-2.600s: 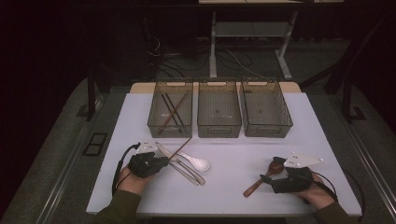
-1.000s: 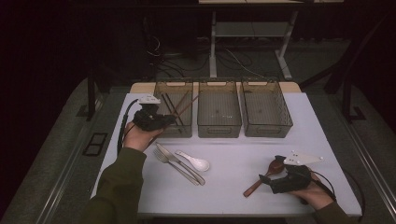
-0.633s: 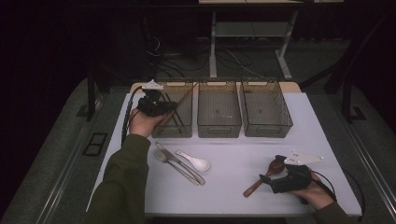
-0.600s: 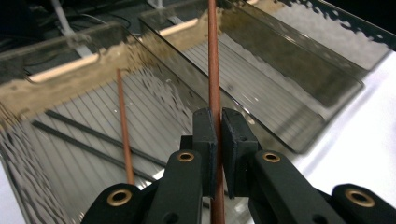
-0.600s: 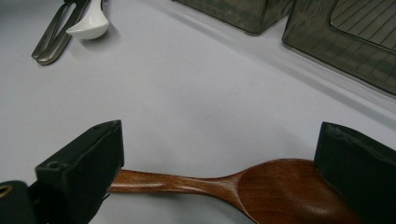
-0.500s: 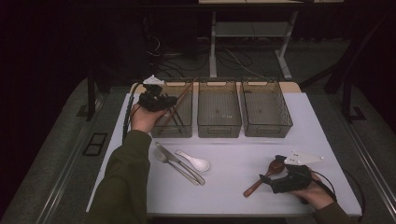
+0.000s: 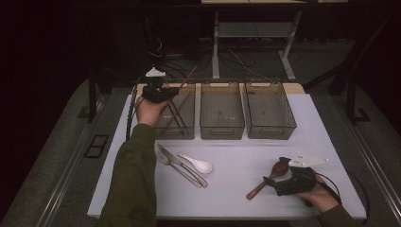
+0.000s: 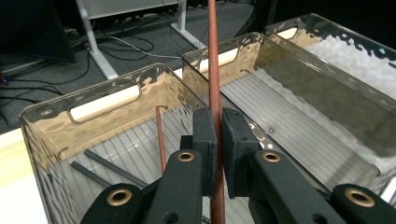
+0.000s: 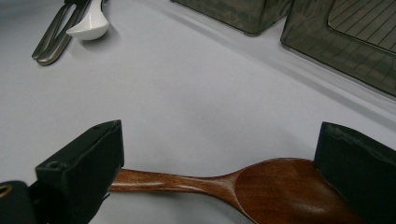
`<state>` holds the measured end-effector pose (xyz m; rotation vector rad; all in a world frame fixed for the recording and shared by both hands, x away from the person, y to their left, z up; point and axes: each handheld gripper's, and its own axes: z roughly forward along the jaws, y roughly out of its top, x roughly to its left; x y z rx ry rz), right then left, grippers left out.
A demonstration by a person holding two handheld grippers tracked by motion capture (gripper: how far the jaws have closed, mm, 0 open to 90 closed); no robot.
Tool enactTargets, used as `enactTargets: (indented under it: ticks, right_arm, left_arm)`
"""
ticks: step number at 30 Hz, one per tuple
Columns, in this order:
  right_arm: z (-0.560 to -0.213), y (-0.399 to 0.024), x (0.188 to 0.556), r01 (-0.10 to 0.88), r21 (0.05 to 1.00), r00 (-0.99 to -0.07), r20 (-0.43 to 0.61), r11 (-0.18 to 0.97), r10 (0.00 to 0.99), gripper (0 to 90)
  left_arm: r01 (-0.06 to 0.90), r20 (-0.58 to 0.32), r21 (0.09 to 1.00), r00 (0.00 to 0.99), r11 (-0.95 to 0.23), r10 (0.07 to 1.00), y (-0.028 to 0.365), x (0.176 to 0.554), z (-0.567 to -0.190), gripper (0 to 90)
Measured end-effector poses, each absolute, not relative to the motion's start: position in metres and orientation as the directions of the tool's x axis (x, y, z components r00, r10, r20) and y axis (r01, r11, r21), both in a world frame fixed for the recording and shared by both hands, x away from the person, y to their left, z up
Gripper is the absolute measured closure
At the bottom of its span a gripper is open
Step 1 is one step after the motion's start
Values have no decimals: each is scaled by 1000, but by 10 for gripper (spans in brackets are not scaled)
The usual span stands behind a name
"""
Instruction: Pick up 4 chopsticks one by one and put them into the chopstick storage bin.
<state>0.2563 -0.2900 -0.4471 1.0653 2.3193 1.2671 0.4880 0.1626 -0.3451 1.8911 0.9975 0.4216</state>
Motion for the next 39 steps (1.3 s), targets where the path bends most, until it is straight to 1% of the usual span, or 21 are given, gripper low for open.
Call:
enactTargets:
  ticks: [6, 16, 21, 26, 28, 35, 39]
  right_arm:
    - [-447, -290, 256, 466, 817, -685, 91, 340, 722, 16]
    - [-447, -290, 256, 464, 817, -688, 89, 342, 720, 16]
    - [-447, -290, 256, 466, 816, -688, 92, 342, 719, 17]
    - [-447, -290, 256, 466, 816, -689, 92, 342, 719, 16]
    - [-447, -290, 256, 464, 816, -691, 90, 345, 717, 16]
    - [-447, -290, 256, 461, 816, -695, 87, 349, 714, 16]
    - [-447, -290, 256, 461, 815, -695, 87, 350, 714, 16]
  left_arm:
    - [491, -86, 826, 596, -278, 798, 162, 493, -357, 839]
    - [555, -101, 788, 543, -267, 834, 165, 496, -378, 838]
    - [584, -98, 770, 507, -257, 857, 166, 498, -379, 836]
    - [593, -99, 765, 493, -250, 864, 165, 498, -379, 829]
    - [591, -91, 766, 487, -251, 869, 165, 498, -379, 778]
    - [583, -84, 771, 495, -258, 865, 164, 498, -380, 684]
    - [573, -76, 773, 512, -274, 856, 162, 496, -379, 597]
